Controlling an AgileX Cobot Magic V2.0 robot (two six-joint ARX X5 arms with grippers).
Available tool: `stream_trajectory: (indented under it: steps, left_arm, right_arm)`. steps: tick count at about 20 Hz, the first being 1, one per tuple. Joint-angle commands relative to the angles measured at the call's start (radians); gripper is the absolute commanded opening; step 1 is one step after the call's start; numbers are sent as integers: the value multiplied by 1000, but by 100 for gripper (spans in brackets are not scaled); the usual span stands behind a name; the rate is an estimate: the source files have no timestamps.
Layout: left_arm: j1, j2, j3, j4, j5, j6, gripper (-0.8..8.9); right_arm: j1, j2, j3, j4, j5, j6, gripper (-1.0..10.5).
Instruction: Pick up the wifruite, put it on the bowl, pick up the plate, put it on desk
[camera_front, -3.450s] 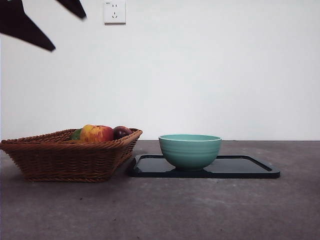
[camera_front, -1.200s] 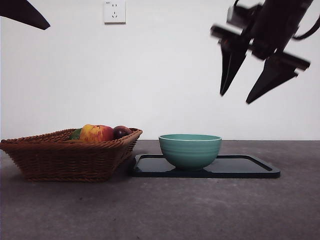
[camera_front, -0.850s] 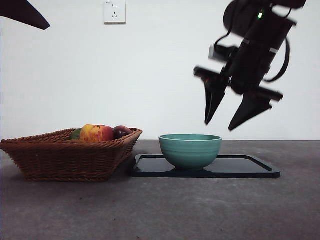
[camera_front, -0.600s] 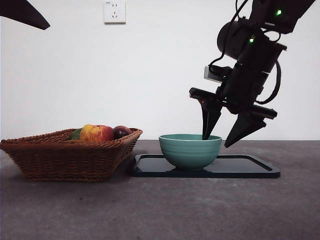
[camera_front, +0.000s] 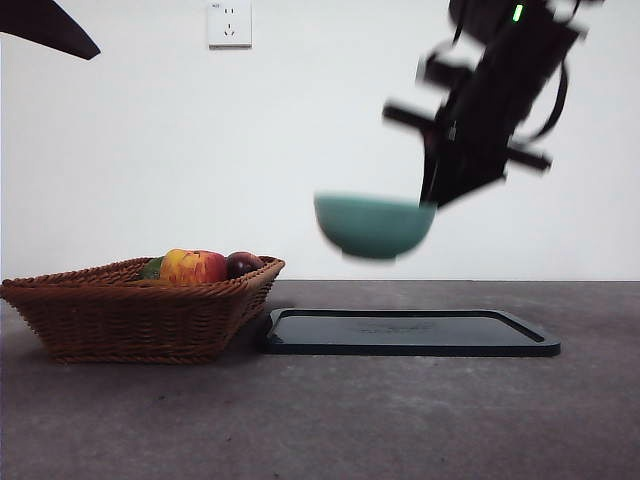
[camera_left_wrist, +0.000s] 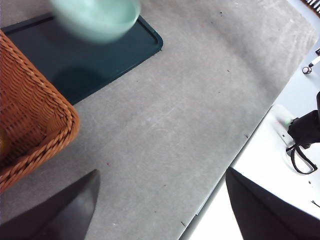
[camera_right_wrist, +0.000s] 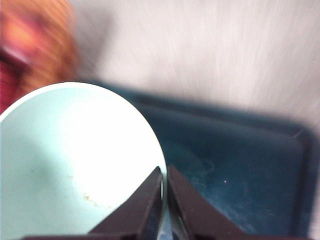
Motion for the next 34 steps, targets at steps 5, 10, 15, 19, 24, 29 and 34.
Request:
stream_trajectory:
  steps: [5,10,15,19,24,29,34]
  left_arm:
    - [-5,6,19,10,4,13,404]
    - [-5,6,19,10,4,21,404]
    - [-5,6,19,10,4,21,404]
    - [-5,6,19,10,4,21,404]
    - [-5,6,19,10,4,21,404]
    - [-5,7,19,10,4,20,404]
    - [-5,7,19,7,4,20,404]
  right_arm:
    - [30,-253,26,-204,0,-88,4]
    - [82,-433,19,-414,1,-124,5]
    - [159,-539,-73,-414,16,-118,5]
    - [215,-543,-198,-352,38,-104,5]
    - [274,-533,-394,-163,51,-37,5]
    - [299,-444,-484,-65,53,-15,5]
    - [313,-319,-494,11,53,-14,5]
